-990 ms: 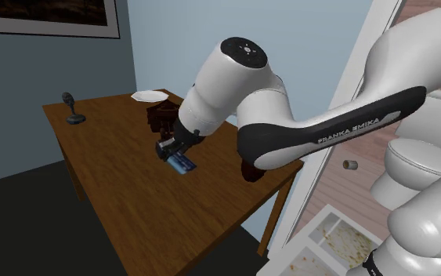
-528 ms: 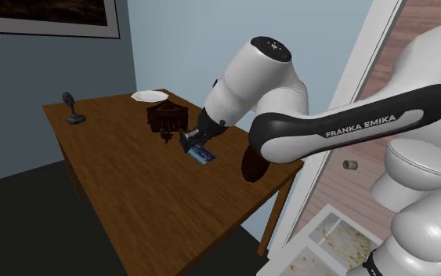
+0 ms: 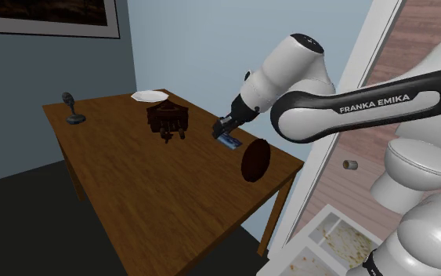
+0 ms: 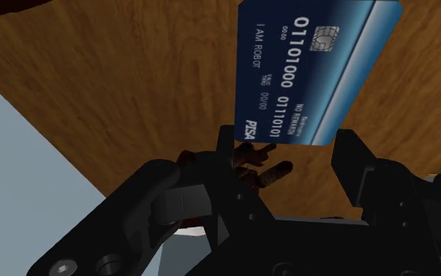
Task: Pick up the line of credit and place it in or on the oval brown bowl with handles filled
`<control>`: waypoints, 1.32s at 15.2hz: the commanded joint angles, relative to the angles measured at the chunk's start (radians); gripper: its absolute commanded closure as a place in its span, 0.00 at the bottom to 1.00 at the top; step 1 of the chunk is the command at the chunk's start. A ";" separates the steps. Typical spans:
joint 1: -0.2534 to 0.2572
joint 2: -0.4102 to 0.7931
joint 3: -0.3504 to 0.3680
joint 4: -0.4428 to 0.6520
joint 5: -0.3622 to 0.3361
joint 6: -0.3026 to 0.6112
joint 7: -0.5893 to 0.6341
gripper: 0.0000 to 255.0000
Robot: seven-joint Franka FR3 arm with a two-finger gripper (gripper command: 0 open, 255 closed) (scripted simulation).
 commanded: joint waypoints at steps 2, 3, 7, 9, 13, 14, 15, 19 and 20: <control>0.038 -0.044 -0.102 -0.059 0.055 0.008 -0.115 1.00; 0.045 -0.054 -0.134 -0.072 0.068 0.008 -0.150 1.00; 0.066 -0.086 -0.255 -0.112 0.110 0.005 -0.288 1.00; 0.071 -0.097 -0.314 -0.125 0.125 0.001 -0.355 1.00; 0.075 -0.101 -0.403 -0.145 0.146 0.005 -0.459 1.00; 0.077 -0.096 -0.403 -0.154 0.148 0.021 -0.460 1.00; 0.078 -0.090 -0.402 -0.164 0.150 0.036 -0.462 1.00; 0.084 -0.064 -0.400 -0.200 0.159 0.098 -0.469 1.00; 0.086 -0.056 -0.399 -0.208 0.161 0.113 -0.471 1.00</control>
